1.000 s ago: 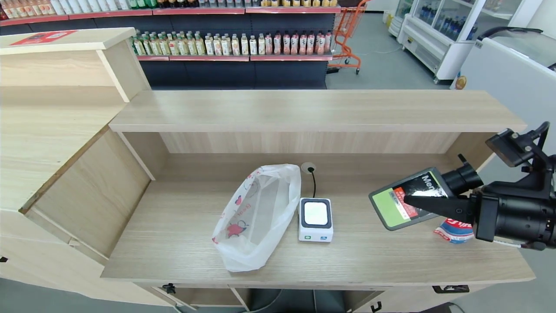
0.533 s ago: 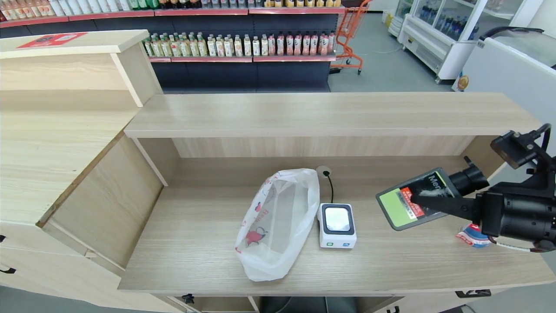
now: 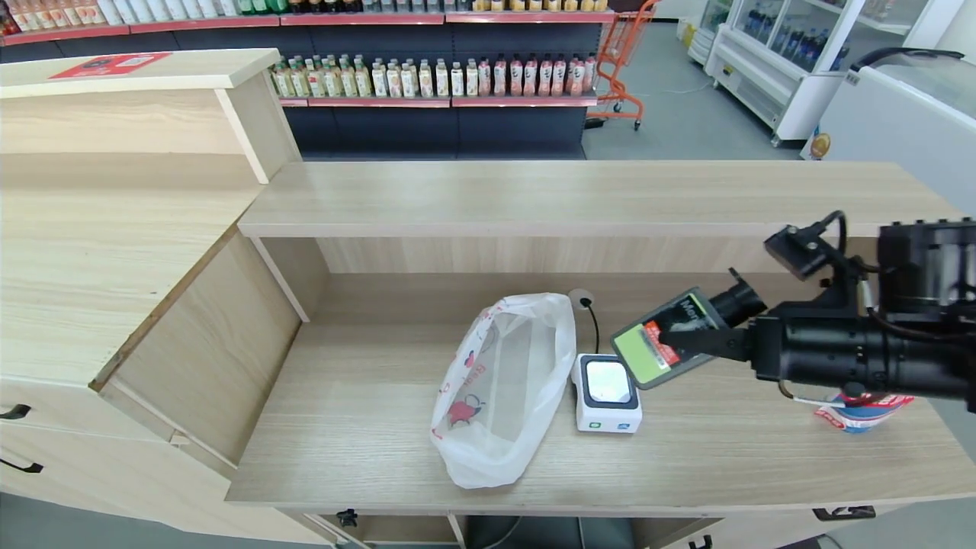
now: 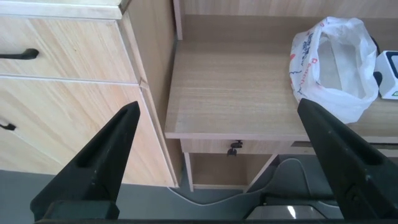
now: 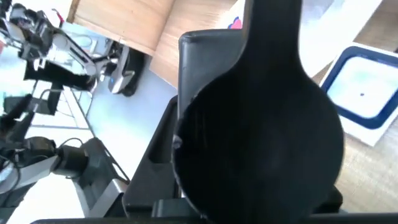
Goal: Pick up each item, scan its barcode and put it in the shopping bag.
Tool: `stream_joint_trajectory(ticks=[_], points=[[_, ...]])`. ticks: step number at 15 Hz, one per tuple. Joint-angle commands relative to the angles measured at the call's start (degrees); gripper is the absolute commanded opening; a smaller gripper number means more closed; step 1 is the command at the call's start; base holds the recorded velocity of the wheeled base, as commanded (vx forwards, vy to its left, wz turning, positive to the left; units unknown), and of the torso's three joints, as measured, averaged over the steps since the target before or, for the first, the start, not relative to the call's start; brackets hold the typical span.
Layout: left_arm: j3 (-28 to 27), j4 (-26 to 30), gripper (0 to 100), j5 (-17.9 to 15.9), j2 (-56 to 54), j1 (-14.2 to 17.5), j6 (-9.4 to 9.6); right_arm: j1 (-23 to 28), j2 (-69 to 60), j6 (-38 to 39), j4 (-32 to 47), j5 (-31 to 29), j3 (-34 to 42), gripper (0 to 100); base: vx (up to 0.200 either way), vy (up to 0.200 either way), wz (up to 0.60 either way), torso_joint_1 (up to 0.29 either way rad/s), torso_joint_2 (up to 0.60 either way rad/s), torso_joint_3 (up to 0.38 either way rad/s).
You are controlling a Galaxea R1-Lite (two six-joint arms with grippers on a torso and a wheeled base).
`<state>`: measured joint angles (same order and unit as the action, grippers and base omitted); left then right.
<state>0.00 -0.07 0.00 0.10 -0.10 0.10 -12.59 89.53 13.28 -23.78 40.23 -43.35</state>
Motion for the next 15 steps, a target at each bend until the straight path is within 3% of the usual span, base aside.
stream_joint_trajectory(ticks=[1,4,5,7,11,15], points=[[0.0,0.0,100,0.0,0.0,0.0,-0.01,-5.2,12.6,-3.9,-0.1,-0.1,-5.8,0,0.0,0.0,0.0,0.0,0.0,0.0],[0.0,0.0,100,0.0,0.0,0.0,-0.01,-5.7,23.3,-27.1,-3.3,0.0,-5.3,0,0.0,0.0,0.0,0.0,0.0,0.0],[0.0,0.0,100,0.0,0.0,0.0,-0.01,-5.8,26.0,-30.8,-3.9,0.0,-5.6,0,0.0,0.0,0.0,0.0,0.0,0.0],[0.0,0.0,100,0.0,0.0,0.0,-0.01,-6.1,29.0,-33.2,-6.5,0.0,-6.5,0,0.0,0.0,0.0,0.0,0.0,0.0],[0.0,0.0,100,0.0,0.0,0.0,-0.01,-10.2,42.3,-34.1,-20.8,-2.3,-17.3,0,0.0,0.0,0.0,0.0,0.0,0.0],[0.0,0.0,100,0.0,0.0,0.0,-0.01,-12.2,49.0,-37.4,-29.0,-4.5,-21.6,0,0.0,0.0,0.0,0.0,0.0,0.0]])
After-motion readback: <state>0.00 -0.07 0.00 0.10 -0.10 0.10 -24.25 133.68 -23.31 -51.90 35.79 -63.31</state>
